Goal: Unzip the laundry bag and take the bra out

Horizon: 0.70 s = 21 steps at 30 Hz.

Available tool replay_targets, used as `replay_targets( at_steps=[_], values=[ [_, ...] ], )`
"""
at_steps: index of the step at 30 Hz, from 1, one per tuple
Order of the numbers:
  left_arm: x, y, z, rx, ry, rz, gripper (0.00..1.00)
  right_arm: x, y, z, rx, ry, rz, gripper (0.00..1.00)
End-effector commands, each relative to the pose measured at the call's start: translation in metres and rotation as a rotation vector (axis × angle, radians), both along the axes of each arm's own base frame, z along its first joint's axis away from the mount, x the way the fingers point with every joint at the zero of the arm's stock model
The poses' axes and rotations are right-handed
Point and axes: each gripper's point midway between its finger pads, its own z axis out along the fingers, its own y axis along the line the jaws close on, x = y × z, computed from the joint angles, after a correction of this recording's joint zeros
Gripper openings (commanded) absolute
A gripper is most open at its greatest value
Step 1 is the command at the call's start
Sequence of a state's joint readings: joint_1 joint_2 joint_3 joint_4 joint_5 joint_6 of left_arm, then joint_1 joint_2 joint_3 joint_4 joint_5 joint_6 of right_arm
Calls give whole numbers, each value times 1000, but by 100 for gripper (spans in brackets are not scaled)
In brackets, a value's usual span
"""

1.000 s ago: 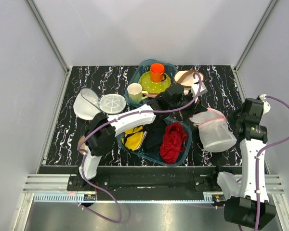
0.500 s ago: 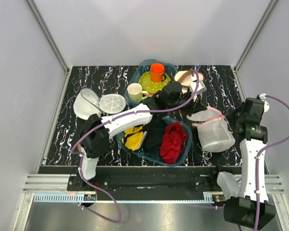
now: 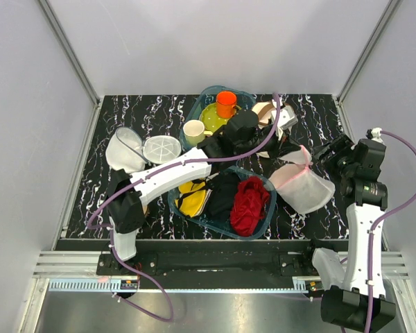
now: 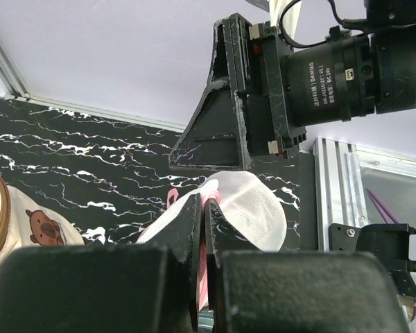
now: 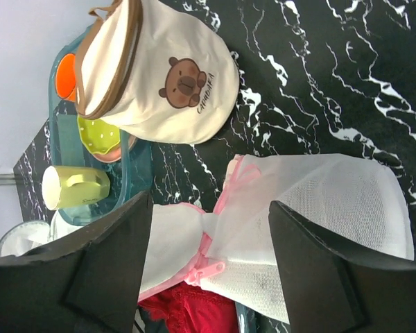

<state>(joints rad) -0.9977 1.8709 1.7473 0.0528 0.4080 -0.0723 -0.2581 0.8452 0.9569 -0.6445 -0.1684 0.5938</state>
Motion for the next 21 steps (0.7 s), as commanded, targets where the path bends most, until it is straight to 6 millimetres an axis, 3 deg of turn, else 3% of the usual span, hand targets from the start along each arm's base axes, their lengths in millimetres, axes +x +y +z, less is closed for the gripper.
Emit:
replay_targets(
  at_steps=[1, 8, 13, 16, 21],
  values=[
    [1, 9, 68, -121, -118, 45, 0, 4, 11, 44, -104, -137, 120, 78],
    [10, 10, 99, -171, -180, 83, 0, -5, 29, 64, -148, -206, 230, 85],
    [15, 15, 125, -203, -255, 118, 0, -10, 27, 100, -289, -253, 245, 89],
    [15, 17, 136, -219, -283, 127, 0, -16, 37, 118, -335, -305, 301, 90],
    [15, 20, 147, -238, -303, 135, 0, -22, 57, 121, -360, -363, 415, 92]
  ],
)
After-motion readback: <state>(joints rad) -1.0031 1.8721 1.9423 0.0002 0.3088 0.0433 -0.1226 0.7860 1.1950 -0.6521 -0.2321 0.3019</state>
